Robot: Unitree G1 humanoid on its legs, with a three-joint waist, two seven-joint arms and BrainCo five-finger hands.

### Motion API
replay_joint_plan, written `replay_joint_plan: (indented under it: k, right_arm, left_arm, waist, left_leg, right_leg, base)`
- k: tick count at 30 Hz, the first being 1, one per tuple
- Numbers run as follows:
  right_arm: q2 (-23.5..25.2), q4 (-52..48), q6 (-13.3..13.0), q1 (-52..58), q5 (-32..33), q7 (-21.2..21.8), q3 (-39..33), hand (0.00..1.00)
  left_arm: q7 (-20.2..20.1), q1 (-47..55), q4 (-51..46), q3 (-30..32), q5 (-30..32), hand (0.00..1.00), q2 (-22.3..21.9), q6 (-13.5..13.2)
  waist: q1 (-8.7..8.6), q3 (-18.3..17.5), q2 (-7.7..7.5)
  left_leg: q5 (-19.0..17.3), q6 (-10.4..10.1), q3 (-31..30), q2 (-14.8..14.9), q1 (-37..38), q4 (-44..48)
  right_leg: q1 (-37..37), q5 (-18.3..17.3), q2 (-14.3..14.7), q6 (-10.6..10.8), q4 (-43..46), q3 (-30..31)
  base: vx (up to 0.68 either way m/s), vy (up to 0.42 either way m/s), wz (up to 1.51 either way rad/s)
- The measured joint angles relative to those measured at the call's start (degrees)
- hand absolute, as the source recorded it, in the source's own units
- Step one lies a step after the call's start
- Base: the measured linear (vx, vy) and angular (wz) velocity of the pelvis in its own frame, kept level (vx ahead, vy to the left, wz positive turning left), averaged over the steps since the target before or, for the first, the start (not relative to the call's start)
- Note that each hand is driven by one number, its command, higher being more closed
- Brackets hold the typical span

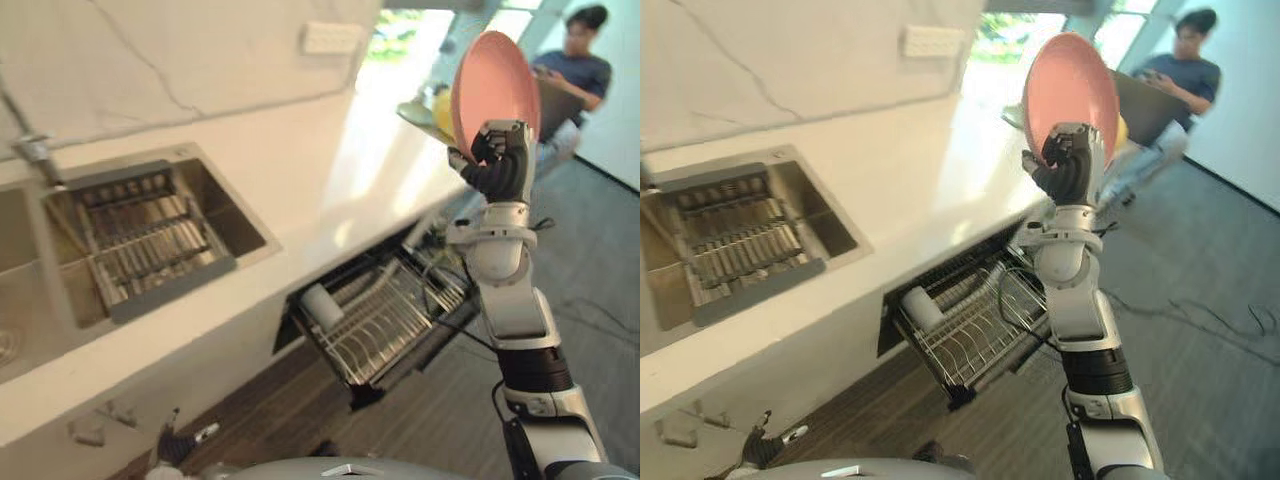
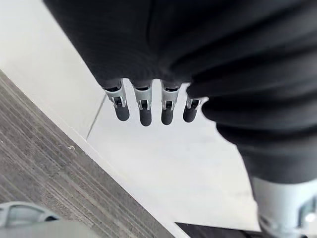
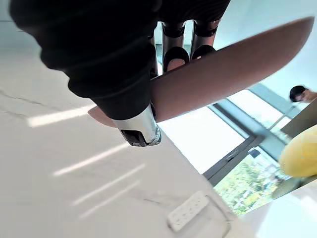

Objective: Walk over to the sink, pick up the cup, carry it to the dishwasher, place the cup inside the dishwasher, then close the dishwasher door

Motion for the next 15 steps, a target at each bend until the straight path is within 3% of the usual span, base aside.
replay_joint_plan:
  k: [5,11,15]
  right_arm:
    - [-1.78,-0.09,1.82,7.83,0.94,1.76,-7.17,1.00]
    - [0.38,0.20,1.82,10.35,1.23,3.36,-7.51,1.00]
    - [0.94,6.20,1.75,9.24,0.38,3.41,-6.38,1.00]
  left_arm:
    - [0.82,-0.33,-0.03,1.00,1.44,0.00,-0.87,-0.14]
    - [0.92,-0.32,-0.28,3.00,1.93,0.00,-1.71,-0.67]
    - [0.92,-2.49,-0.56,3.15,1.78,0.00,-1.76,-1.54]
  waist:
    - [-1.04,-0.08,0.25]
    - [-1.39,0.72,0.44]
    - [-0.70,3.51,0.53]
  left_leg:
    - [1.45,0.13,0.53,-1.32,0.35,-2.40]
    - [2.42,1.25,0.33,-3.24,-1.45,-3.14]
    - [2.47,2.77,-0.87,-4.11,-6.38,-1.09]
  right_leg:
    - [0.02,2.17,1.09,0.25,-3.25,1.82]
    - [-1.07,5.60,0.73,0.88,-6.61,5.91]
    - [-4.86,7.22,-0.77,1.10,-6.60,7.91]
  base:
    - [-0.05,0.004,-0.10]
    - [-0.05,0.062,0.01]
    - [-0.07,0.064,0.14]
